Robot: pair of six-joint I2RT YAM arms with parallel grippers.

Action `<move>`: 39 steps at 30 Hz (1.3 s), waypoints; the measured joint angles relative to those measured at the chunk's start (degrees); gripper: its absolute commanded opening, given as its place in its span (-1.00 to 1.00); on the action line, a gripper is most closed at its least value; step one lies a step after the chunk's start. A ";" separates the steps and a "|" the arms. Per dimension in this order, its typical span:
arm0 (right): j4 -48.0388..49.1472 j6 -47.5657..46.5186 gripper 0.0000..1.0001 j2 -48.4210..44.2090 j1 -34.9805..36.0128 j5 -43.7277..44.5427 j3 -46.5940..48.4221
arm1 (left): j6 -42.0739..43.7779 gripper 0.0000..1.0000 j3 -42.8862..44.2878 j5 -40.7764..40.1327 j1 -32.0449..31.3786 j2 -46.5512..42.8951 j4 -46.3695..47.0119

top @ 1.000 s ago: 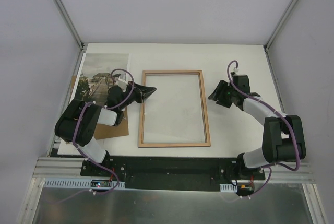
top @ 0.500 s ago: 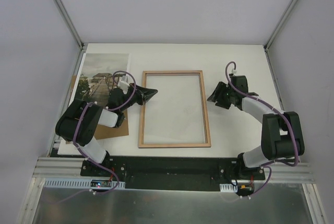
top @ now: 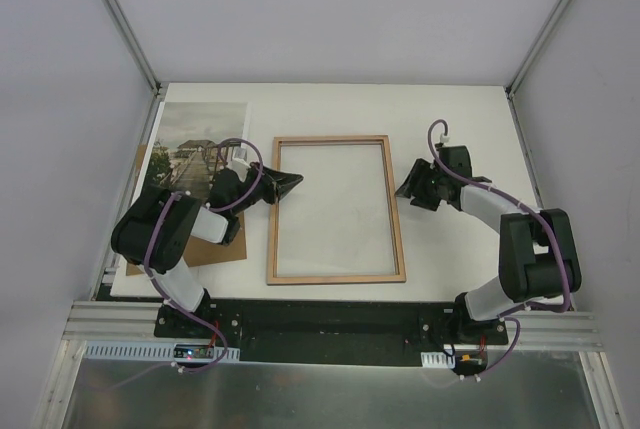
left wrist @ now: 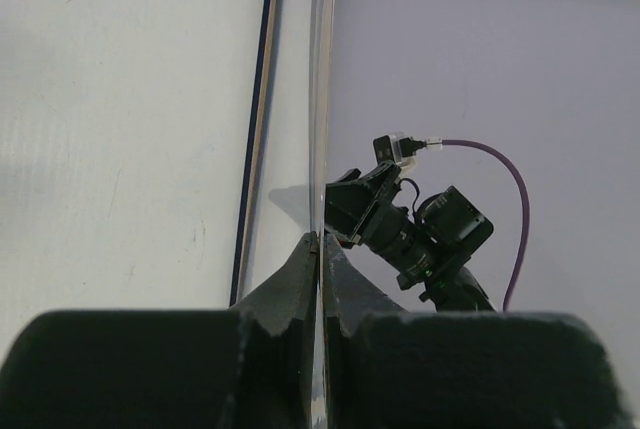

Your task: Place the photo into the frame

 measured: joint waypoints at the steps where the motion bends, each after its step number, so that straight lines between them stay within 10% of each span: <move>1: -0.04 -0.02 0.14 0.11 0.07 0.00 0.04 | -0.02 -1.00 0.00 0.00 0.00 0.26 0.04; 39: -1.07 -1.29 0.13 1.88 1.95 0.28 1.18 | 4.48 -1.00 4.17 3.17 0.04 8.72 0.66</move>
